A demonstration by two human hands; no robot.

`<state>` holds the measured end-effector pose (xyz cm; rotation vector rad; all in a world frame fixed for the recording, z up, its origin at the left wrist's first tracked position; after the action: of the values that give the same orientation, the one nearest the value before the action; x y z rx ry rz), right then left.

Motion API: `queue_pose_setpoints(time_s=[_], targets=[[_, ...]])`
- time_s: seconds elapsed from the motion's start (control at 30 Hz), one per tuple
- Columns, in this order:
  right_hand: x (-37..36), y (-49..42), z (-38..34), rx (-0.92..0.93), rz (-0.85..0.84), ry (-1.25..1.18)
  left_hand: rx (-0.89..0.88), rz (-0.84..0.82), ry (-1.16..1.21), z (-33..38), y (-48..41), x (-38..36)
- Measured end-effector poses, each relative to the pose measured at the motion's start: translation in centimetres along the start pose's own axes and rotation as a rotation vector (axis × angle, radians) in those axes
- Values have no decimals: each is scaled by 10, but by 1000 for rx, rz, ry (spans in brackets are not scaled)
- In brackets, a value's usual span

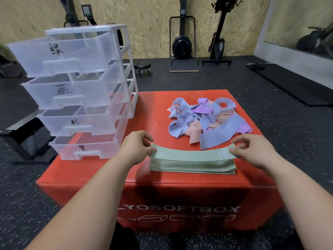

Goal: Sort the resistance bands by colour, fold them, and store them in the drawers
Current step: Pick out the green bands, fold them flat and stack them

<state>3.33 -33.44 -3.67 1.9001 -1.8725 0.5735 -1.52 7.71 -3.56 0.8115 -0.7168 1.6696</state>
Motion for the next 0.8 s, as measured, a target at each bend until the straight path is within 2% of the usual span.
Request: queue_pose_setpoints(time_s=[0.07, 0.2, 0.33, 0.7, 0.8], targets=[[-2, 4, -1, 24, 19, 121, -21, -8, -111, 3, 4, -4], [-8, 9, -2, 71, 29, 191, -65, 2, -220, 10, 10, -9], [-16, 13, -3, 135, 37, 268, -108, 10, -260, 14, 15, -17], [-29, 16, 5, 141, 20, 451, -150, -51, -458, 12, 17, -35], [-31, 14, -3, 212, -21, 445, -251, -31, -447, 25, 20, -30]])
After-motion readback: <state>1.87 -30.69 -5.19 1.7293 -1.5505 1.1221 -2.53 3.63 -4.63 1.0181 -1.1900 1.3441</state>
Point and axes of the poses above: each hand's wrist, its own y-axis away from the middle knuckle, its own x-axis out of the back of the hand, z = x × y, the point moved 9 cm from there along -y, towards the middle knuckle, and after that the axes turned 9 degrees about -y, right-handed, at the moved point
